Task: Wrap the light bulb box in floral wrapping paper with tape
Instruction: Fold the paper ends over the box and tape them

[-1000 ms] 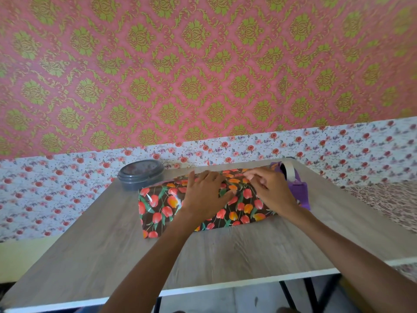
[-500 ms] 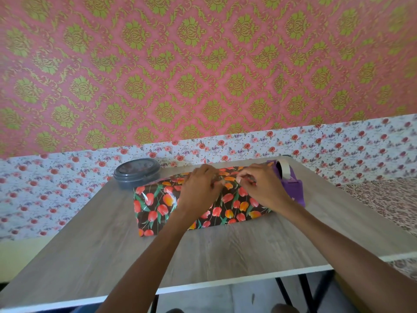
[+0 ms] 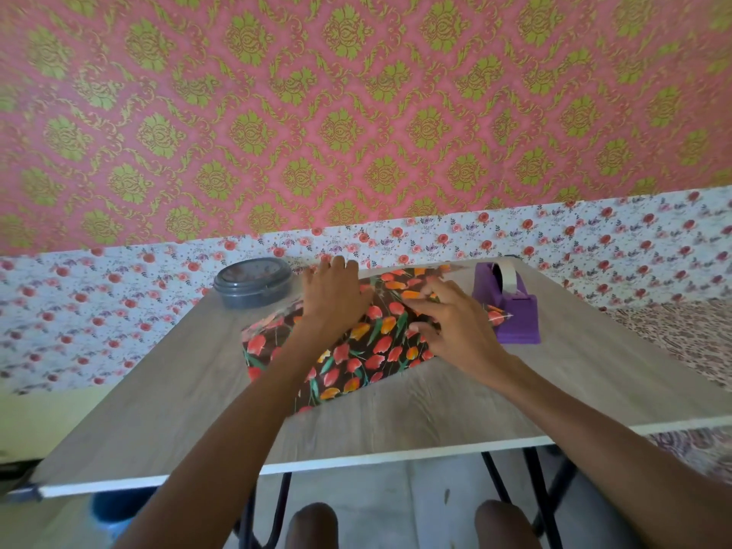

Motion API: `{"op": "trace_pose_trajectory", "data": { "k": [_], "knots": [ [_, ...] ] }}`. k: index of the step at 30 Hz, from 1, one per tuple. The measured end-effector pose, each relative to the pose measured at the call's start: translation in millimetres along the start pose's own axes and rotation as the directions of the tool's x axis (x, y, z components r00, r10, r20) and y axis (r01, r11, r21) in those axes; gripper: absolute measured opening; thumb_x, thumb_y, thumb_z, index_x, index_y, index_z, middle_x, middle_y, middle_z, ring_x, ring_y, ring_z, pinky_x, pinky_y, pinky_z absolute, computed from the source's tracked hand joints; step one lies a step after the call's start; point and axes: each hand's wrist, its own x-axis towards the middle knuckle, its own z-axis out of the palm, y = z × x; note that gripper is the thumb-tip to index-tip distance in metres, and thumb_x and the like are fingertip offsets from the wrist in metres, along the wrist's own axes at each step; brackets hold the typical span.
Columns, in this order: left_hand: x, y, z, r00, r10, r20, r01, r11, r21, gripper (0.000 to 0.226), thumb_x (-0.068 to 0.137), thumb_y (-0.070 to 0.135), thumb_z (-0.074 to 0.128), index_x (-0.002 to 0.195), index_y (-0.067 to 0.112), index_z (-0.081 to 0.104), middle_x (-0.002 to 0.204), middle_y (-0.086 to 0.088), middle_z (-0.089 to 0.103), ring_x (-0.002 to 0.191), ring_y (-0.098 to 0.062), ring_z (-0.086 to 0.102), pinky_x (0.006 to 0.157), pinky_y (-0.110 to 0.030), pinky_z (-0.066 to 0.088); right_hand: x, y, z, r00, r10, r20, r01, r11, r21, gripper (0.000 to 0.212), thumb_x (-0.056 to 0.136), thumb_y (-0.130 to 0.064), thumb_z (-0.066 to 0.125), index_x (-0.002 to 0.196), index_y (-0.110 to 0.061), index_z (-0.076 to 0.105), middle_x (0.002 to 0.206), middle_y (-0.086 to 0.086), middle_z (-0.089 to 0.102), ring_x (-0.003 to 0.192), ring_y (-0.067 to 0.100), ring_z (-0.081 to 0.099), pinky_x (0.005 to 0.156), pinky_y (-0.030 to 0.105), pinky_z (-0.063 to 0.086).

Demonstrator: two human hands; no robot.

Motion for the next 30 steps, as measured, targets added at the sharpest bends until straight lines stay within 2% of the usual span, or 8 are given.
{"op": "trace_pose_trajectory", "data": {
  "k": [5, 8, 10, 13, 15, 22, 27, 30],
  "knots": [
    [18, -7, -7, 0.951, -0.062, 0.304, 0.08, 0.996, -0.046, 0.066, 0.093, 0.064, 0.041, 0.127, 0.009, 0.055, 0.149, -0.02, 0.035, 0.135, -0.041, 0.035, 0.108, -0.056, 0.031, -15, -11, 3, 0.985, 0.168, -0.041, -0.163, 0.982, 0.095, 0.04, 0.08, -0.018, 0.08, 0.119, -0.018, 0.071, 0.11, -0.002, 0.055, 0.061, 0.004, 0.054, 0.061, 0.023, 0.053],
    [22, -8, -11, 0.902, -0.028, 0.43, 0.192, 0.92, -0.342, 0.058, 0.092, 0.058, 0.054, 0.102, 0.002, 0.059, 0.095, -0.011, 0.062, 0.078, -0.02, 0.061, 0.069, -0.03, 0.047, -15, -17, 15, 0.904, 0.423, -0.054, -0.401, 0.886, 0.234, 0.038, 0.079, -0.011, 0.079, 0.114, -0.016, 0.064, 0.115, 0.0, 0.048, 0.081, 0.008, 0.061, 0.073, 0.025, 0.055],
    [19, -6, -12, 0.901, -0.051, 0.431, 0.277, 0.832, -0.481, 0.044, 0.092, 0.048, 0.061, 0.072, 0.01, 0.051, 0.065, 0.0, 0.05, 0.052, -0.011, 0.043, 0.053, -0.023, 0.036, -7, -17, 26, 0.697, 0.715, 0.047, -0.665, 0.621, 0.415, 0.043, 0.08, -0.016, 0.077, 0.115, -0.016, 0.052, 0.116, 0.002, 0.046, 0.102, 0.019, 0.059, 0.075, 0.034, 0.057],
    [12, -6, 2, 0.907, -0.123, 0.403, 0.365, 0.707, -0.606, 0.039, 0.091, 0.039, 0.065, 0.068, 0.012, 0.05, 0.063, 0.001, 0.051, 0.054, -0.011, 0.044, 0.056, -0.024, 0.038, 21, -29, 12, 0.265, 0.781, 0.566, -0.768, -0.184, 0.613, 0.035, 0.097, -0.029, 0.06, 0.122, -0.009, 0.048, 0.107, 0.011, 0.056, 0.09, 0.033, 0.068, 0.064, 0.041, 0.061],
    [10, -10, 8, 0.917, -0.215, 0.335, 0.392, 0.636, -0.665, 0.035, 0.088, 0.04, 0.068, 0.081, 0.008, 0.057, 0.067, 0.0, 0.056, 0.053, -0.01, 0.049, 0.049, -0.021, 0.042, 41, -30, 3, 0.265, 0.694, 0.67, -0.741, -0.298, 0.602, 0.044, 0.097, -0.044, 0.055, 0.126, -0.012, 0.045, 0.111, 0.013, 0.057, 0.094, 0.035, 0.066, 0.07, 0.047, 0.061],
    [26, -14, -35, 0.917, -0.372, 0.142, 0.266, 0.307, -0.914, 0.053, 0.082, 0.054, 0.069, 0.123, 0.02, 0.061, 0.099, 0.003, 0.069, 0.076, -0.014, 0.06, 0.07, -0.027, 0.048, 101, -19, -7, 0.592, 0.695, 0.407, -0.646, 0.108, 0.756, 0.051, 0.088, -0.048, 0.067, 0.128, -0.023, 0.048, 0.124, -0.002, 0.057, 0.111, 0.021, 0.058, 0.093, 0.045, 0.05],
    [32, -12, -59, 0.931, -0.331, 0.151, 0.21, 0.15, -0.966, 0.032, 0.089, 0.046, 0.067, 0.095, 0.016, 0.06, 0.062, 0.001, 0.067, 0.052, -0.015, 0.058, 0.054, -0.03, 0.049, 118, -20, -14, 0.766, 0.635, 0.102, -0.472, 0.447, 0.76, 0.047, 0.086, -0.001, 0.07, 0.125, -0.017, 0.049, 0.116, -0.007, 0.052, 0.108, 0.013, 0.055, 0.064, 0.009, 0.05],
    [37, -10, -61, 0.935, -0.328, 0.139, 0.173, 0.077, -0.982, 0.04, 0.087, 0.052, 0.067, 0.072, 0.017, 0.053, 0.064, -0.005, 0.061, 0.069, -0.02, 0.062, 0.079, -0.046, 0.056, 123, -16, -15, 0.802, 0.596, 0.04, -0.433, 0.534, 0.726, 0.061, 0.081, 0.005, 0.069, 0.132, -0.019, 0.047, 0.123, -0.007, 0.053, 0.115, 0.012, 0.054, 0.085, 0.016, 0.048]
  ]
}}
